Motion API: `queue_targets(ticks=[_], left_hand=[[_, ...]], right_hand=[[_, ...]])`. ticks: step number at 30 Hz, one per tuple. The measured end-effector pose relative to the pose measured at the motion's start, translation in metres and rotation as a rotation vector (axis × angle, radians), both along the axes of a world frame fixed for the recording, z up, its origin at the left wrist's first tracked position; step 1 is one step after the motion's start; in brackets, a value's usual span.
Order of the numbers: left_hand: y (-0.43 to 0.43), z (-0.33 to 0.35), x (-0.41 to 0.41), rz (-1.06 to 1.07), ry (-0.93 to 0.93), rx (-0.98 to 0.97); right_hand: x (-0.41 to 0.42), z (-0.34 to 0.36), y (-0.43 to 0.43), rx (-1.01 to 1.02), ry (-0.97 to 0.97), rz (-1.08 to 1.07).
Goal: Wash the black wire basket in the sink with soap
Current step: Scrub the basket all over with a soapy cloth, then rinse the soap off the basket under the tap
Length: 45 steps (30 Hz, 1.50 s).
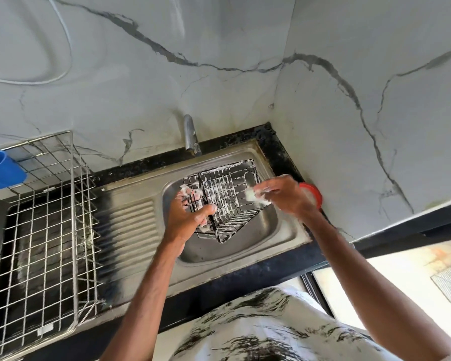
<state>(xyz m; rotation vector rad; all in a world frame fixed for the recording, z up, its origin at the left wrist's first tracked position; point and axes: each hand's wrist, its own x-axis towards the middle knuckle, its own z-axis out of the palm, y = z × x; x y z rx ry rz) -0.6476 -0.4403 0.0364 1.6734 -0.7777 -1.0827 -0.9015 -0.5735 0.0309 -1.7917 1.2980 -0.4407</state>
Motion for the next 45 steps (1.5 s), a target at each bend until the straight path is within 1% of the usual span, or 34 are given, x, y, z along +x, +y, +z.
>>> queue_targets(ticks=[2, 4, 7, 10, 13, 17, 20, 24, 28, 30, 32, 33, 35, 36, 38, 39, 40, 42, 43, 44, 45], left_hand=[[-0.006, 0.0, -0.011, 0.01, 0.019, 0.016], [-0.013, -0.004, -0.02, 0.005, 0.039, 0.043], [-0.022, -0.007, -0.029, 0.018, 0.048, 0.088], [-0.033, -0.01, -0.038, 0.019, 0.055, 0.111], [-0.041, -0.012, -0.046, 0.031, 0.072, 0.122], [-0.046, -0.011, -0.051, 0.049, 0.089, 0.144], [-0.047, -0.011, -0.05, 0.078, 0.085, 0.148], [-0.046, -0.013, -0.043, 0.096, 0.064, 0.168], [-0.043, -0.016, -0.034, 0.084, 0.06, 0.185], [-0.041, -0.019, -0.031, 0.083, 0.07, 0.185], [-0.037, -0.022, -0.023, 0.083, 0.083, 0.191], [-0.035, -0.024, -0.021, 0.08, 0.086, 0.192], [-0.031, -0.027, -0.01, 0.07, 0.102, 0.181], [-0.03, -0.027, -0.005, 0.057, 0.101, 0.186], [-0.026, -0.028, 0.008, 0.036, 0.057, 0.182], [-0.025, -0.029, 0.015, 0.01, 0.017, 0.177], [-0.023, -0.029, 0.022, -0.012, -0.01, 0.168], [-0.021, -0.025, 0.033, -0.097, -0.074, 0.174], [-0.02, -0.025, 0.037, -0.146, -0.105, 0.176], [-0.02, -0.02, 0.04, -0.181, -0.11, 0.167], [-0.02, -0.021, 0.043, -0.248, -0.177, 0.171]], right_hand=[[-0.025, 0.0, -0.013, -0.039, 0.011, -0.183], [-0.05, -0.005, -0.027, -0.029, 0.05, -0.333], [-0.077, -0.016, -0.043, -0.038, 0.222, -0.421], [-0.092, -0.044, -0.052, 0.014, 0.22, -0.532], [-0.093, -0.071, -0.056, 0.055, 0.275, -0.546], [-0.085, -0.097, -0.051, 0.12, 0.414, -0.484], [-0.08, -0.107, -0.048, 0.119, 0.402, -0.438], [-0.074, -0.108, -0.051, 0.136, 0.356, -0.445], [-0.068, -0.095, -0.049, 0.071, 0.417, -0.478], [-0.058, -0.081, -0.045, -0.032, 0.381, -0.498], [-0.042, -0.071, -0.042, -0.08, 0.285, -0.469], [-0.034, -0.064, -0.04, -0.048, 0.232, -0.416], [-0.014, -0.057, -0.038, -0.009, 0.192, -0.289], [-0.003, -0.056, -0.038, 0.001, 0.135, -0.278], [0.015, -0.062, -0.044, 0.064, 0.014, -0.321], [0.023, -0.065, -0.049, 0.15, -0.029, -0.334], [0.031, -0.063, -0.054, 0.301, -0.113, -0.389], [0.041, -0.057, -0.062, 0.663, -0.355, -0.549], [0.044, -0.051, -0.063, 0.804, -0.447, -0.551], [0.049, -0.045, -0.064, 0.919, -0.515, -0.498], [0.054, -0.038, -0.062, 1.007, -0.593, -0.442]])
